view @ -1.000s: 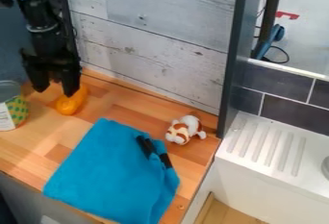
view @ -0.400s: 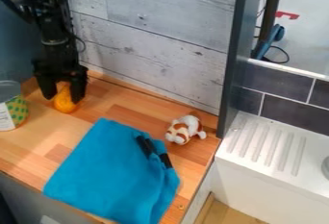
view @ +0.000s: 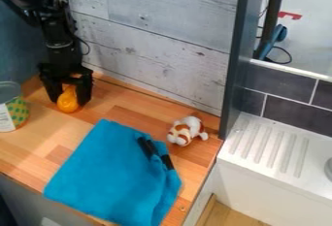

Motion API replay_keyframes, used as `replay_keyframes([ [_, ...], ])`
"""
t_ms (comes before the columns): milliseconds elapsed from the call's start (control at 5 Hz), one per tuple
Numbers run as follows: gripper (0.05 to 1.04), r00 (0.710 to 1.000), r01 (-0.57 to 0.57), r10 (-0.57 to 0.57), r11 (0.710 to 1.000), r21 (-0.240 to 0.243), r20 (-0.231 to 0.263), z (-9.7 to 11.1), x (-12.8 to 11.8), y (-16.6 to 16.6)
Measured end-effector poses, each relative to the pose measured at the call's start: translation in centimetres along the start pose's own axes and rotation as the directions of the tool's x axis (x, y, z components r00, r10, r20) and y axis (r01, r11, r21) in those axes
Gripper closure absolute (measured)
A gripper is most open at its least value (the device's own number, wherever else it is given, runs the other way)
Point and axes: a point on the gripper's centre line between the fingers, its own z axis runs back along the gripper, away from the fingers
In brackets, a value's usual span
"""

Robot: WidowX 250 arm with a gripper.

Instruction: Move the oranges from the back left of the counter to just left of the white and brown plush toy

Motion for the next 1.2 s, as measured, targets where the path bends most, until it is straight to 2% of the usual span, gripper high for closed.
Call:
replay_keyframes([
  [200, 0.271, 1.000, 0.003, -0.003, 1.000, 0.004, -0.004, 0.0, 0.2, -0.3],
  [400, 0.271, 1.000, 0.013, -0.012, 1.000, 0.014, -0.016, 0.1, -0.3, -1.0],
  [600, 0.271, 0.999, 0.044, -0.045, 0.998, 0.052, 0.025, 3.5, -1.1, -1.8],
  [800, 0.271, 0.987, 0.139, -0.142, 0.989, 0.048, 0.070, 4.9, -1.5, -4.5],
  [1000, 0.271, 0.965, 0.258, -0.259, 0.966, 0.017, 0.042, 4.8, -1.7, -7.6],
  [1200, 0.271, 0.938, 0.347, -0.346, 0.938, -0.018, 0.012, 3.6, -1.9, -10.5],
])
